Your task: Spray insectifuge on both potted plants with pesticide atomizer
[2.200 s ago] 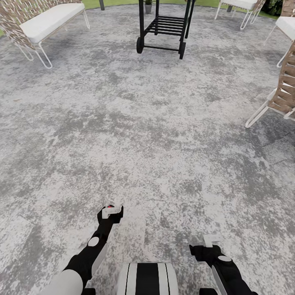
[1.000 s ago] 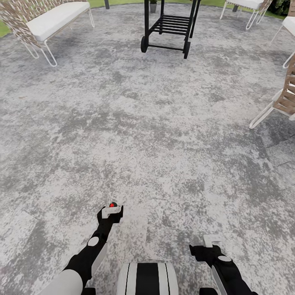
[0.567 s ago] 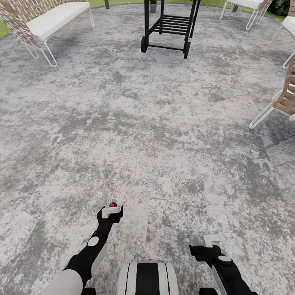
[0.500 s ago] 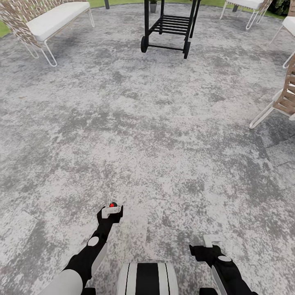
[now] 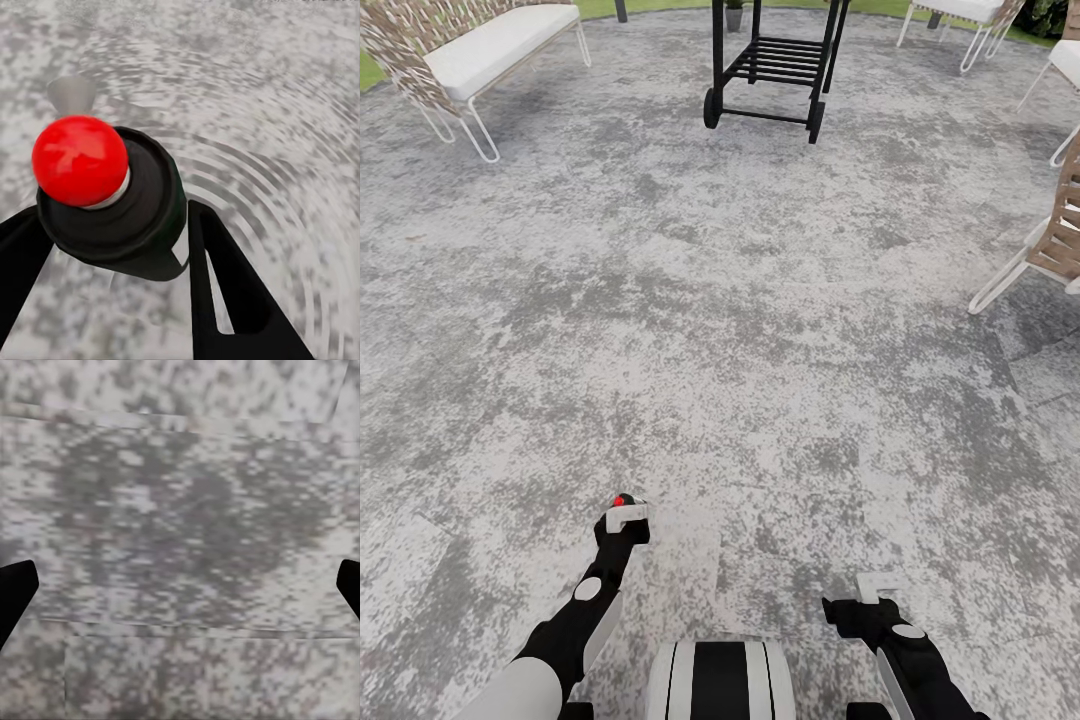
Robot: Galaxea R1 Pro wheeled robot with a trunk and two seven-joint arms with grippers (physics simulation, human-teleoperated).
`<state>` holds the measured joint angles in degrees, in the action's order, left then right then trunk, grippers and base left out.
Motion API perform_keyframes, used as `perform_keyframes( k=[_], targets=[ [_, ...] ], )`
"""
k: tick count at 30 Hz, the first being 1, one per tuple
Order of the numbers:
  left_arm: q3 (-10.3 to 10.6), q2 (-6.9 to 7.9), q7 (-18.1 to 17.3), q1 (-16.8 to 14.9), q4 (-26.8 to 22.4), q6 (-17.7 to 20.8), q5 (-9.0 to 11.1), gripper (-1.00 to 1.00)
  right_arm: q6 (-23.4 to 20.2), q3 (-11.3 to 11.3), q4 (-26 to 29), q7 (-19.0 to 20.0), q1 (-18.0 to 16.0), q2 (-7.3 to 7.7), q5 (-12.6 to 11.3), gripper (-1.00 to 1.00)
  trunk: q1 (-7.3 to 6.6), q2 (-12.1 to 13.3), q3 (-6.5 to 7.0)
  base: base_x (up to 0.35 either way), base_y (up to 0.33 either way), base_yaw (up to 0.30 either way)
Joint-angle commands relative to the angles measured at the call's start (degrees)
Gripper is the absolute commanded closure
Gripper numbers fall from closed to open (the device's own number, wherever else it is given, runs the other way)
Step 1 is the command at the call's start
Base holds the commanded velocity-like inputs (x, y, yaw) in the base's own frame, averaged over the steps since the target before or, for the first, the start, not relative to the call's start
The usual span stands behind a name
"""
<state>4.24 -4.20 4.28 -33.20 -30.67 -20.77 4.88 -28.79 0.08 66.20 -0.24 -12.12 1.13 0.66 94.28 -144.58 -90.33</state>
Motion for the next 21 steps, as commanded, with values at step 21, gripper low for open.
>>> perform_keyframes(
  k=[21],
  targets=[
    [0.3, 0.07, 0.5, 0.0, 0.1, -0.2, 0.7, 1.0, -0.3, -0.4, 0.2, 0.0, 0.0, 0.1, 0.0, -1.0, 0.0, 0.0, -0.03, 0.0, 0.0, 0.0]
  ],
)
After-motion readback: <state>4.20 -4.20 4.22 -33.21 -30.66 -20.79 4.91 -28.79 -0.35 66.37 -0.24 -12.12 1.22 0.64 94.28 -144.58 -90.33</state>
